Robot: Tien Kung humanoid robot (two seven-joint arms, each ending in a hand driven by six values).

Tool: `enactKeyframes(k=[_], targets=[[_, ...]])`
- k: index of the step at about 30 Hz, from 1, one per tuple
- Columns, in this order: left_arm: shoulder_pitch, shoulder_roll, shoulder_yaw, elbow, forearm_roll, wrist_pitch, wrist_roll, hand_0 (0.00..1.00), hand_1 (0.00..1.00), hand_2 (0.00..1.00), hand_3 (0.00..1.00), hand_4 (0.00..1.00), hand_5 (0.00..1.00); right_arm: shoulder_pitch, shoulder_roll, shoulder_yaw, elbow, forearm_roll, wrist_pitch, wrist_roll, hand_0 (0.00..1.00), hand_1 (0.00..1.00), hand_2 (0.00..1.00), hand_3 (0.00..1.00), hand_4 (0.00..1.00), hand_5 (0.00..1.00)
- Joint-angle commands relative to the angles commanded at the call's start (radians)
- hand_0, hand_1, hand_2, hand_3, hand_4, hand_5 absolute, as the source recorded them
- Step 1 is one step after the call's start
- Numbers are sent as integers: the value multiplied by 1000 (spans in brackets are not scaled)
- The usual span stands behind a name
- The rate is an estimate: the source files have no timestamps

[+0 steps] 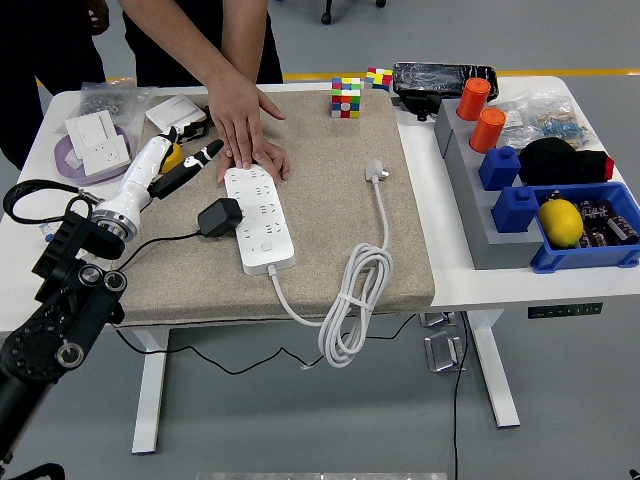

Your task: Pick up the plug,place it near the board,insert it into the board,press the button

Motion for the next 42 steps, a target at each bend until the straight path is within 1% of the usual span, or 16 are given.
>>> enactKeyframes(k=[1, 2, 3, 4, 5, 6, 8, 13, 15, 17, 21, 25, 28, 34, 38, 42], targets=[[33, -4, 2, -39, -15, -4, 27, 881, 904, 894, 872, 998, 998, -1, 0, 3, 0, -1, 0, 0, 872, 821, 791, 798, 998, 950], [72, -8, 4, -91, -24, -9, 55, 881, 904, 894, 872, 998, 998, -2, 1, 4, 0, -2, 0, 0, 872, 821, 791, 798, 998, 950], [94, -11, 6, -124, -25, -15, 68, 881, 904, 894, 872, 998, 998, -4, 1, 5, 0, -3, 0, 0, 872, 821, 791, 798, 998, 950], [129, -16, 9, -169, -23, -22, 80, 903, 911, 877, 841, 998, 998, -6, 2, 7, 0, -3, 0, 0, 873, 820, 791, 797, 998, 950], [164, -19, 13, -219, -17, -28, 88, 903, 911, 877, 841, 998, 998, -7, 2, 8, 0, -4, 1, 0, 873, 820, 791, 797, 998, 950], [180, -20, 16, -247, -13, -31, 91, 903, 911, 877, 841, 998, 998, -7, 2, 9, 0, -4, 1, 0, 873, 820, 791, 797, 998, 950], [229, -20, 30, -299, 8, -36, 91, 903, 911, 877, 841, 998, 998, -8, 3, 12, 0, -5, 1, 0, 873, 820, 791, 797, 998, 950], [295, -35, 34, -339, 68, -38, 82, 917, 917, 874, 836, 998, 998, -7, 2, 17, 0, -8, 1, 0, 873, 819, 791, 797, 998, 950], [305, -36, 42, -334, 92, -42, 75, 917, 917, 874, 836, 998, 998, -6, 3, 17, 0, -8, 1, 0, 873, 819, 791, 797, 998, 950], [303, -38, 48, -310, 101, -50, 70, 926, 921, 874, 834, 998, 998, -5, 4, 18, 0, -8, 1, 0, 873, 817, 788, 796, 998, 950], [289, -43, 47, -268, 123, -49, 56, 926, 921, 874, 834, 998, 998, -4, 5, 18, 0, -9, 1, -1, 873, 817, 788, 796, 998, 950], [272, -41, 52, -237, 138, -51, 47, 932, 923, 874, 835, 998, 998, -2, 5, 21, 0, -9, 1, 0, 872, 818, 788, 795, 998, 949], [254, -40, 61, -211, 148, -54, 42, 932, 923, 874, 835, 998, 998, -4, 6, 18, 0, -7, 1, -1, 872, 818, 788, 795, 998, 949], [194, -39, 70, -131, 165, -53, 16, 939, 925, 875, 834, 998, 998, -3, 8, 14, 0, -7, 2, -1, 871, 815, 786, 795, 998, 946], [163, -37, 71, -96, 170, -52, 5, 939, 925, 875, 834, 998, 998, 1, 7, 15, 1, -9, 3, -1, 871, 815, 786, 795, 998, 946], [141, -36, 70, -76, 172, -53, 0, 940, 926, 872, 832, 998, 998, 1, 6, 13, 0, -7, 3, -1, 870, 812, 785, 794, 998, 945]])
